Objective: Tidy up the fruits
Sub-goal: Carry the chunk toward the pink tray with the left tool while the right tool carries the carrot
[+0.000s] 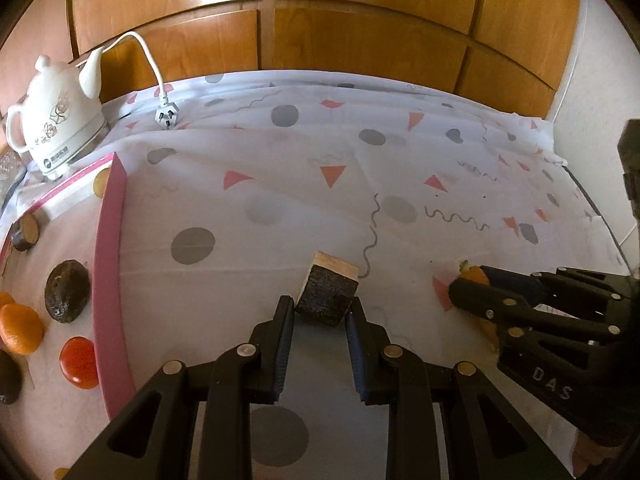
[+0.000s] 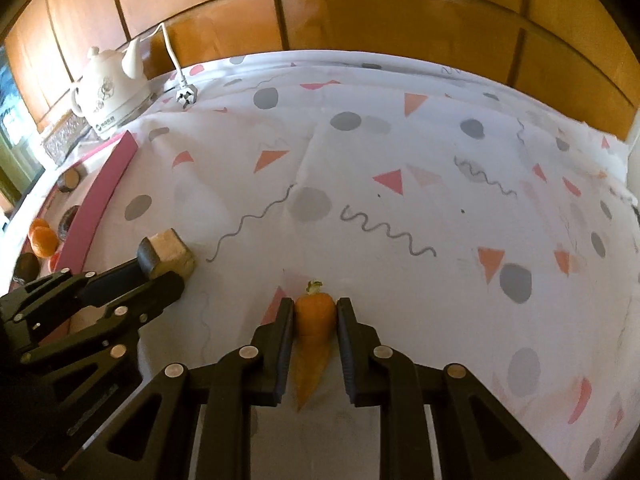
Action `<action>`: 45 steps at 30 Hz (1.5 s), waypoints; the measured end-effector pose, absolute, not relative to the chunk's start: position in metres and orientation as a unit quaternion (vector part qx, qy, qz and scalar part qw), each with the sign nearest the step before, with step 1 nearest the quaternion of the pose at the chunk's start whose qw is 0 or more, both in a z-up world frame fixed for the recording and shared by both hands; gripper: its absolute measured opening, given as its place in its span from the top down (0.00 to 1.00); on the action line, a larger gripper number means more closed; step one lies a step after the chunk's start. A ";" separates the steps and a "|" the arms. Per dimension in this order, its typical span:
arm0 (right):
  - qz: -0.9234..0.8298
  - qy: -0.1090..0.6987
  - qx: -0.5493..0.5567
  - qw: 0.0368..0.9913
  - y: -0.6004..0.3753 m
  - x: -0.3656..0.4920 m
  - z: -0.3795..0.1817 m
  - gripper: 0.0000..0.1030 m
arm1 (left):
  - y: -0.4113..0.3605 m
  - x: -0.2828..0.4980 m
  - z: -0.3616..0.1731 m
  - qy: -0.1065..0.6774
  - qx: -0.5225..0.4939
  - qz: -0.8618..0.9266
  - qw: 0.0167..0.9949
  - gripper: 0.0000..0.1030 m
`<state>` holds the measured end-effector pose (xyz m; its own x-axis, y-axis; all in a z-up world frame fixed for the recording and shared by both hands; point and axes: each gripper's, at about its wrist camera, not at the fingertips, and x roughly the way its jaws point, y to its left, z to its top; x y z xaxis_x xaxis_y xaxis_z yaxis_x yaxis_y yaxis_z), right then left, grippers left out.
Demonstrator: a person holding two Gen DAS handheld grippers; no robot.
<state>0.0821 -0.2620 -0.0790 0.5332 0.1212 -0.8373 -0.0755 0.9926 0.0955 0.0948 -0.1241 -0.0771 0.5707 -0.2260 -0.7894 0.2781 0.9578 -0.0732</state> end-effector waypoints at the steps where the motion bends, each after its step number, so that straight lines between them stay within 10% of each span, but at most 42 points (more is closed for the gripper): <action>1: 0.058 0.480 0.025 0.875 -0.262 0.083 -0.080 0.80 | -0.124 0.095 -0.077 0.439 0.030 -0.142 0.887 0.75; 45: 0.057 0.440 0.035 0.896 -0.245 0.072 -0.065 0.80 | -0.054 0.054 -0.010 0.379 -0.011 -0.095 0.920 0.75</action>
<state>0.0722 -0.2447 -0.0654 0.6071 0.1322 -0.7835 -0.0708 0.9911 0.1124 0.0544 -0.0544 -0.0101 0.6947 -0.1825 -0.6958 0.1657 0.9819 -0.0921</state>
